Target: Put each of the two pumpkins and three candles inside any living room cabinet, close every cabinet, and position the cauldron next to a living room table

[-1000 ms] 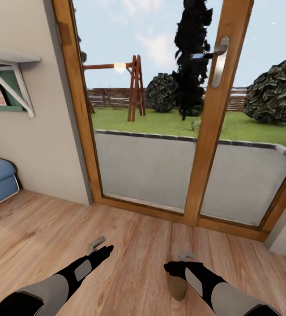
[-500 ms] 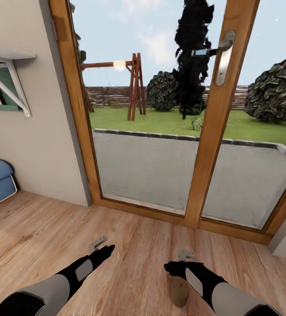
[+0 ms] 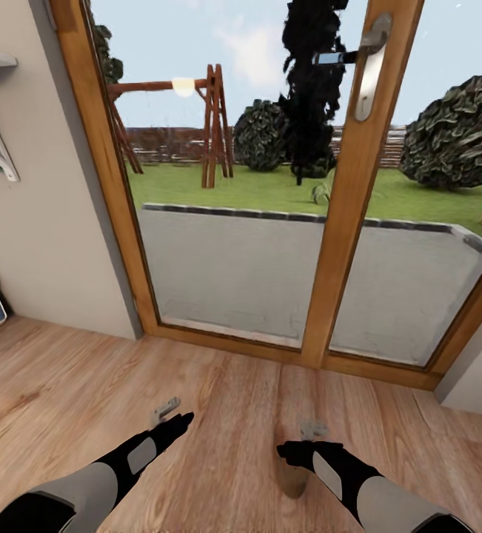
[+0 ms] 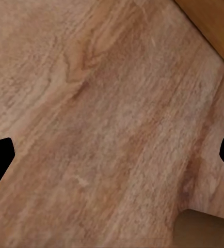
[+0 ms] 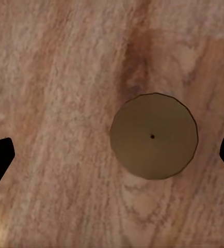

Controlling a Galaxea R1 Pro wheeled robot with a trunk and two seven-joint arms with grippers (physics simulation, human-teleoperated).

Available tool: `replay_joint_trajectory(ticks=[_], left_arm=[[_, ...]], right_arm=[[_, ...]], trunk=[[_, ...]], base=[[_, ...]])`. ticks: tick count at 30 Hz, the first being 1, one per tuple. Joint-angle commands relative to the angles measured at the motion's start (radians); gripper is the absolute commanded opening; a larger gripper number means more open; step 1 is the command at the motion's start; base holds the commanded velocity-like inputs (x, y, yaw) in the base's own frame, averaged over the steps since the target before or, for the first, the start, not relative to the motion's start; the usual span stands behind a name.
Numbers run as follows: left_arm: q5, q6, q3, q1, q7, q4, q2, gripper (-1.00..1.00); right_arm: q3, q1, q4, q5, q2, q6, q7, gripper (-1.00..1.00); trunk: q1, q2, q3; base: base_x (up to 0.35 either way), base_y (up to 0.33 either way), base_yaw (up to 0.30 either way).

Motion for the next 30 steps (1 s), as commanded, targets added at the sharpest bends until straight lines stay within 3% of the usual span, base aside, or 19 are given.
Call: replay_joint_trajectory(ticks=[1, 14, 25, 27, 30], left_arm=[[0.010, 0.001, -0.007, -0.001, -0.003, 0.001, 0.000, 1.00], [0.010, 0.001, -0.007, -0.001, -0.006, -0.005, 0.000, 1.00], [0.006, 0.029, -0.009, -0.001, -0.012, -0.093, 0.000, 1.00], [-0.040, 0.106, -0.008, -0.001, -0.010, -0.127, 0.000, 1.00], [-0.068, 0.146, -0.008, -0.001, -0.007, -0.168, 0.000, 1.00]], right_arm=[[0.003, -0.001, -0.001, -0.002, 0.000, 0.004, 0.001, 1.00], [0.003, -0.001, -0.001, -0.002, 0.000, 0.003, 0.001, 1.00], [0.003, 0.000, -0.001, -0.002, -0.002, 0.007, -0.004, 1.00], [0.003, 0.000, 0.009, -0.001, -0.001, 0.008, -0.006, 1.00], [0.003, 0.000, 0.019, -0.002, -0.001, 0.007, -0.006, 1.00]], trunk=[[0.000, -0.001, -0.005], [0.006, -0.004, -0.054], [0.006, -0.004, -0.054], [0.006, -0.004, -0.054], [0.006, -0.004, -0.054]], base=[[0.000, 0.000, -0.014], [0.000, 0.000, -0.099], [0.000, 0.000, -0.001], [0.000, 0.000, 0.000], [0.000, 0.000, 0.000]])
